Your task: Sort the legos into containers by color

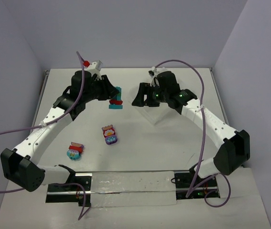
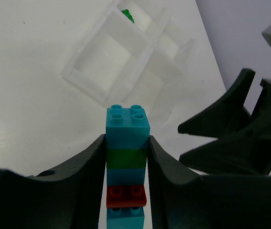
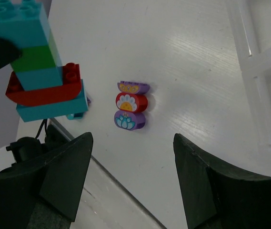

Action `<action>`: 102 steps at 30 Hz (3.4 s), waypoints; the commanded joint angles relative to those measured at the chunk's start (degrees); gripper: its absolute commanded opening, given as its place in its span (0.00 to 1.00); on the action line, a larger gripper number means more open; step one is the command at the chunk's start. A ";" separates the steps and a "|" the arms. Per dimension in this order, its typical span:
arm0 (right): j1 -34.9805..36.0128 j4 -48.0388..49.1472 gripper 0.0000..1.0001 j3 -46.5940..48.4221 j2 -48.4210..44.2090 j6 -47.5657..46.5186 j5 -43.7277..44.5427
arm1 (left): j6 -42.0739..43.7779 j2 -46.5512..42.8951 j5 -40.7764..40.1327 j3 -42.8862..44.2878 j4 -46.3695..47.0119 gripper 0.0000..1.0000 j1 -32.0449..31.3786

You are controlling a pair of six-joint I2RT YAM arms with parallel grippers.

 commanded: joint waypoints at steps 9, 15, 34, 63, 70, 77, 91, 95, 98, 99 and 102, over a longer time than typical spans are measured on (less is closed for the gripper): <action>5.00 8.82 0.72 -2.37 -6.73 1.63 0.81 | -18.63 2.10 -13.40 3.56 -3.34 0.00 0.26; 12.59 2.44 0.77 3.71 -4.46 -1.91 13.70 | -25.24 7.02 -20.48 10.13 -13.46 0.00 0.26; 27.49 -0.02 0.84 17.63 12.08 -20.86 42.24 | -30.50 19.14 -26.47 24.49 -34.89 0.00 0.26; 28.88 23.52 0.64 6.01 14.79 -20.65 44.47 | -29.92 21.22 -23.04 28.40 -38.49 0.00 1.76; 28.91 23.73 0.58 7.82 16.81 -20.83 44.72 | -29.73 20.43 -22.58 27.98 -38.07 0.00 1.93; 28.88 24.23 0.45 7.66 17.18 -20.28 44.73 | -29.59 19.52 -22.14 26.58 -37.21 0.00 2.02; 28.88 24.34 0.00 6.25 16.20 -18.66 44.85 | -28.79 19.67 -22.49 26.12 -37.01 0.00 3.42; 28.88 24.29 0.00 1.91 12.35 -17.55 45.71 | -28.30 19.98 -21.97 25.80 -36.44 0.00 5.11; 28.88 24.07 0.00 -0.92 10.45 -16.55 46.38 | -28.06 20.36 -21.93 25.66 -36.01 0.00 5.58; 28.88 24.02 0.00 -1.74 9.36 -16.24 46.47 | -27.97 20.63 -21.79 25.62 -35.87 0.00 5.77; 28.92 23.47 0.00 -4.76 6.25 -15.11 47.14 | -28.04 21.64 -21.18 25.63 -35.57 0.00 6.06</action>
